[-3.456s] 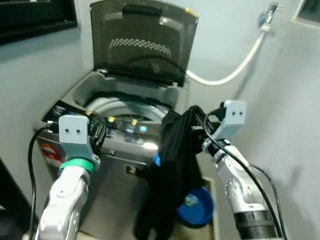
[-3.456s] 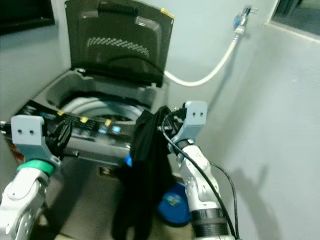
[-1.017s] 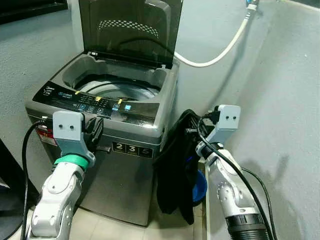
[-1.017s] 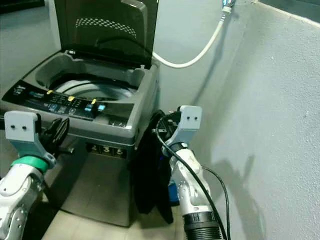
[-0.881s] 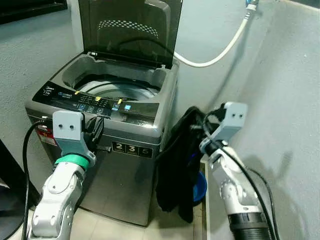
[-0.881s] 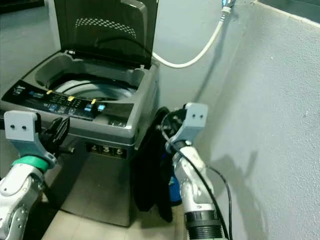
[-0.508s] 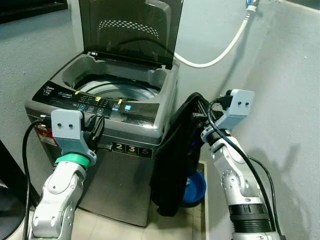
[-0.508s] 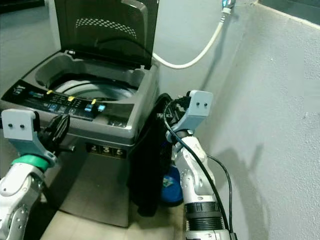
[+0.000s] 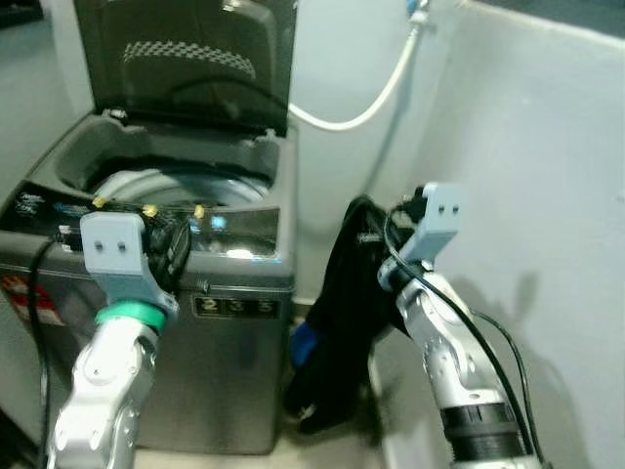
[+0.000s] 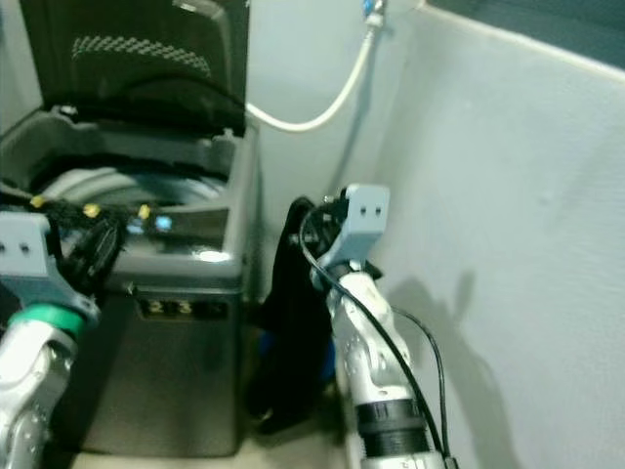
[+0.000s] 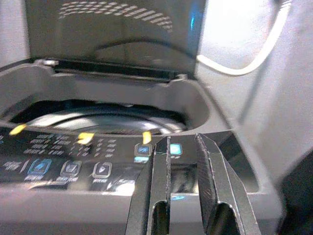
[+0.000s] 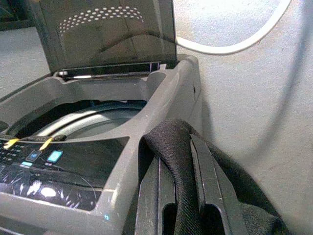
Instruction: Clothes washing
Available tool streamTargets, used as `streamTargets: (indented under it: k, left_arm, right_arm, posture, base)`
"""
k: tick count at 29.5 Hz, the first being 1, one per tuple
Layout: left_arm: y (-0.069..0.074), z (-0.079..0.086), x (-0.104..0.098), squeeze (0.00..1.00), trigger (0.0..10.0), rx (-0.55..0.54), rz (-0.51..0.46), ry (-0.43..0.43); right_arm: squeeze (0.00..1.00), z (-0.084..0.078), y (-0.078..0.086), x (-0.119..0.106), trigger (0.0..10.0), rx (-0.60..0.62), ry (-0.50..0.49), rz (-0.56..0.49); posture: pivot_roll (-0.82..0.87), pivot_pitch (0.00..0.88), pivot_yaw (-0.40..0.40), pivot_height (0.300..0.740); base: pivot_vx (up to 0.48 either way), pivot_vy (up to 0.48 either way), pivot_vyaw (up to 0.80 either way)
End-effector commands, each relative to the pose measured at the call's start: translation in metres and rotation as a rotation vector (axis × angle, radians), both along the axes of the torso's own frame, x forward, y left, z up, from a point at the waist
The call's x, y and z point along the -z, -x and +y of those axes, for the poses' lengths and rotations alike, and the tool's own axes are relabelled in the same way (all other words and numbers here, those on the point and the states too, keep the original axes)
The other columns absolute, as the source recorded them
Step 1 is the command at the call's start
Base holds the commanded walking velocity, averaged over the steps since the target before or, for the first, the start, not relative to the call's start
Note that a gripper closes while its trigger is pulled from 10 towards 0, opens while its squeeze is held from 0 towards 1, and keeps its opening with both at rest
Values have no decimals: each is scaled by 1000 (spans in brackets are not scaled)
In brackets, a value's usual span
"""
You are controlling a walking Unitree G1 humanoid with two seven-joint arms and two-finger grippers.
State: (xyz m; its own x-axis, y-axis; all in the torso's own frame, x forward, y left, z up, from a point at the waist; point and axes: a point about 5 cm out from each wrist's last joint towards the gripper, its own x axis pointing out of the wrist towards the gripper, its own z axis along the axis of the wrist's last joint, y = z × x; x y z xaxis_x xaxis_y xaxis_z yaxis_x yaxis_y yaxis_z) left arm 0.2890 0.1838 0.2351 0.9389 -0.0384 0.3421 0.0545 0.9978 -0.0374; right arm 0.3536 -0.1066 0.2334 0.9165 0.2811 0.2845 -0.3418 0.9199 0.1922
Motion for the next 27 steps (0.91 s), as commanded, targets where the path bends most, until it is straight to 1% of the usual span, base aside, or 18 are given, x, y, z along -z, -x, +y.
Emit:
streamTargets:
  k: [1, 6, 10, 13, 22, 27]
  left_arm:
    - [1, 1, 1, 0, 10000, -3, 6, 5]
    - [1, 3, 1, 0, 10000, -9, 15, 6]
    - [1, 5, 2, 0, 10000, -26, 26, 0]
    - [1, 6, 3, 0, 10000, -31, 32, 15]
    - [0, 7, 2, 0, 10000, -46, 25, 16]
    - [0, 8, 1, 0, 10000, -65, 25, 2]
  right_arm:
    - [0, 1, 1, -7, 10000, -4, -7, -27]
    - [0, 1, 0, -8, 10000, -8, -10, -26]
    - [0, 2, -1, -8, 10000, -8, -11, -25]
    - [0, 2, -2, -8, 10000, -8, -10, -24]
    - [0, 2, -3, -9, 10000, -9, -9, -21]
    - [0, 2, -4, -9, 10000, -12, -7, -23]
  posture:
    - [89, 4, -74, 740]
    - [93, 7, -77, 740]
    - [92, 10, -78, 740]
    - [89, 15, -78, 740]
    - [85, 24, -81, 740]
    - [85, 24, -84, 740]
  base:
    - [0, 480, 0]
    - [0, 468, 0]
    - [0, 0, 0]
    - [0, 0, 0]
    - [0, 0, 0]
    - [0, 0, 0]
